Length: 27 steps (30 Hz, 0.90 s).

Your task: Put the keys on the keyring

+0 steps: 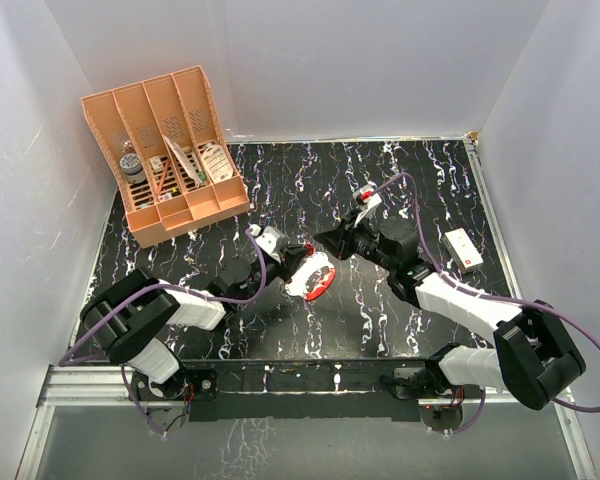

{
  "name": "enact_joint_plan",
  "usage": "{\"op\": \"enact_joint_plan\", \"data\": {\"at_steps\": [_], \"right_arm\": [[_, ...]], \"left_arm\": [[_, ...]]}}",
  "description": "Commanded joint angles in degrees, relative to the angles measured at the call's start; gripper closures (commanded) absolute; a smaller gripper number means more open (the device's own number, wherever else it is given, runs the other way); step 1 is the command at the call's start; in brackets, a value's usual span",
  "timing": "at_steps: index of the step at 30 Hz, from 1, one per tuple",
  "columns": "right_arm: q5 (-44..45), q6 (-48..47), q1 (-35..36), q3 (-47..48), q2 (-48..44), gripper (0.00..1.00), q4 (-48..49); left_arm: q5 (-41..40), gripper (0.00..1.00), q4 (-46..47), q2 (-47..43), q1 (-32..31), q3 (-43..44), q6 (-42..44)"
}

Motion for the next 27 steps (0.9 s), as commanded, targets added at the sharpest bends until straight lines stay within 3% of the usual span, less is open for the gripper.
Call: {"op": "enact_joint_plan", "data": {"at_steps": [1,4,7,16,27], "right_arm": [[6.08,0.33,0.22,5.69,-1.19,0.92,-7.27],[4.95,1.59,-0.37,7.42,-0.03,0.65,-11.16],[0.35,4.54,-0.5,6.94,1.13,0.58,-8.87],[-13.86,17.14,-1.14,5.52,9.08,0.57,2.2],[-18.31,22.02,-1.14,4.02,9.9,0.59,7.75]], "left_arm": [[2.94,1.0,0.26,-4.2,0.14,-1.31,3.63],[4.71,1.0,3.87,-5.03,0.07,-3.65,5.64],[5.73,1.0,7.08,-5.33,0.07,-5.91,7.55],[8.38,1.0,16.95,-1.74,0.1,-8.81,12.05],[10.25,1.0,20.76,1.89,0.11,-7.94,13.67]]}}
